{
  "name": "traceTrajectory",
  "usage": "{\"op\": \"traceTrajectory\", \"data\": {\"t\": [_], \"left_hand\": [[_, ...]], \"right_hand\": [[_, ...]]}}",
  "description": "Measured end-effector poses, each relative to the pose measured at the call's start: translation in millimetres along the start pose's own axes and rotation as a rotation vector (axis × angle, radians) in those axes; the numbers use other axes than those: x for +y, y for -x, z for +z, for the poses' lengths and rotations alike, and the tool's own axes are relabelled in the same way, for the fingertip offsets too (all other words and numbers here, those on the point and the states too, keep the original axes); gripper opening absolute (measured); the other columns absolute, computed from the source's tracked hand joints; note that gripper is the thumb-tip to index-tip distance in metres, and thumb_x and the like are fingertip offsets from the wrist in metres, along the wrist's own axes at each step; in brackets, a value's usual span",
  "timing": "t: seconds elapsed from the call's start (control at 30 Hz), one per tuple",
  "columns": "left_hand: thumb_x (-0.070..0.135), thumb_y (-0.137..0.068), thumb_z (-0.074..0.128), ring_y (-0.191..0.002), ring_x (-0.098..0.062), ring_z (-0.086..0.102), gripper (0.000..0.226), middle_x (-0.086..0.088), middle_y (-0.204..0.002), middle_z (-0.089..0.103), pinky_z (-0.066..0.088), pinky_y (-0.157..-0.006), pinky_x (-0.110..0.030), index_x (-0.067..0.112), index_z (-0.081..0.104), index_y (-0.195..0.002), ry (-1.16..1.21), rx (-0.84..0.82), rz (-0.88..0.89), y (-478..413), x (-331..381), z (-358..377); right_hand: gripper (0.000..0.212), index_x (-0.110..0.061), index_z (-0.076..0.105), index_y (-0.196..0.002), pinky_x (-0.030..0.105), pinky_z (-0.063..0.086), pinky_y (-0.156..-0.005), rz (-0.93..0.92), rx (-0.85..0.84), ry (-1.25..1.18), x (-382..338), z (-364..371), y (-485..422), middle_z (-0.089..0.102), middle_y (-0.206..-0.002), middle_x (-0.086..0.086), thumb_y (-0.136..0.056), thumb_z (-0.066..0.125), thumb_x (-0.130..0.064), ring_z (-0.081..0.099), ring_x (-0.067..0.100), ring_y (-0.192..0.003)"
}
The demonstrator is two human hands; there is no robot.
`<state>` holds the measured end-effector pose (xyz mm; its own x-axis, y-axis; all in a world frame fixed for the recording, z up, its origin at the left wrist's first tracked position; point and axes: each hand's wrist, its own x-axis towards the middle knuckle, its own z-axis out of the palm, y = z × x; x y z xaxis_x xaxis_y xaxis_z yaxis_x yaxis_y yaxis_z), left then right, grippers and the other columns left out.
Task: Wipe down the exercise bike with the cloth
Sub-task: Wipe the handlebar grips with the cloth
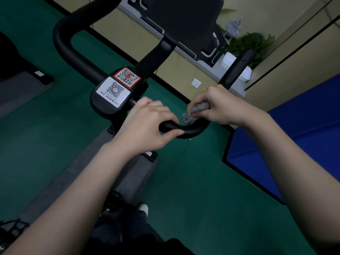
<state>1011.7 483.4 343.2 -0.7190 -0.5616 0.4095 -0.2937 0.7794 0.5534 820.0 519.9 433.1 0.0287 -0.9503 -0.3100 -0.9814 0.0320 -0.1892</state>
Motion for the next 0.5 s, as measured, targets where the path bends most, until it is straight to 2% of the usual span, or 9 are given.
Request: {"op": "traceTrajectory", "data": {"t": [0.13, 0.23, 0.37, 0.5], "left_hand": [[0.060, -0.085, 0.046, -0.090, -0.013, 0.060, 0.046, 0.011, -0.088, 0.070, 0.035, -0.090, -0.034, 0.023, 0.072, -0.095, -0.031, 0.000, -0.035, -1.1, 6.3, 2.7], [0.060, -0.089, 0.038, -0.090, -0.018, 0.061, 0.054, 0.007, -0.088, 0.070, 0.040, -0.088, -0.037, 0.020, 0.072, -0.100, -0.102, 0.010, -0.024, -7.3, 20.0, 7.7], [0.056, -0.091, 0.044, -0.090, -0.021, 0.063, 0.046, 0.004, -0.091, 0.068, 0.045, -0.084, -0.037, 0.021, 0.067, -0.110, -0.123, -0.021, -0.024, -15.7, 37.5, 20.5], [0.051, -0.087, 0.057, -0.076, -0.022, 0.066, 0.039, 0.005, -0.085, 0.070, 0.049, -0.075, -0.033, 0.020, 0.067, -0.111, -0.171, 0.001, -0.038, -14.5, 42.1, 29.4]], "right_hand": [[0.018, -0.012, 0.075, -0.097, 0.022, 0.039, -0.087, 0.070, 0.511, -0.116, 20.0, 21.7, 16.4, 0.070, -0.096, -0.003, -0.083, 0.069, -0.002, 0.055, 0.022, -0.099], [0.022, -0.008, 0.074, -0.096, 0.013, 0.038, -0.090, 0.042, 0.822, -0.279, 16.7, 58.7, 31.4, 0.067, -0.099, -0.006, -0.078, 0.072, 0.004, 0.058, 0.024, -0.100], [0.026, -0.001, 0.072, -0.096, 0.025, 0.044, -0.094, 0.118, 1.127, -0.459, 12.9, 96.4, 34.6, 0.067, -0.105, 0.007, -0.077, 0.066, 0.015, 0.057, 0.027, -0.104], [0.020, 0.002, 0.068, -0.096, 0.026, 0.044, -0.096, 0.278, 1.340, -0.721, -4.4, 116.0, 28.6, 0.063, -0.108, 0.010, -0.080, 0.062, 0.012, 0.057, 0.027, -0.109]]}}
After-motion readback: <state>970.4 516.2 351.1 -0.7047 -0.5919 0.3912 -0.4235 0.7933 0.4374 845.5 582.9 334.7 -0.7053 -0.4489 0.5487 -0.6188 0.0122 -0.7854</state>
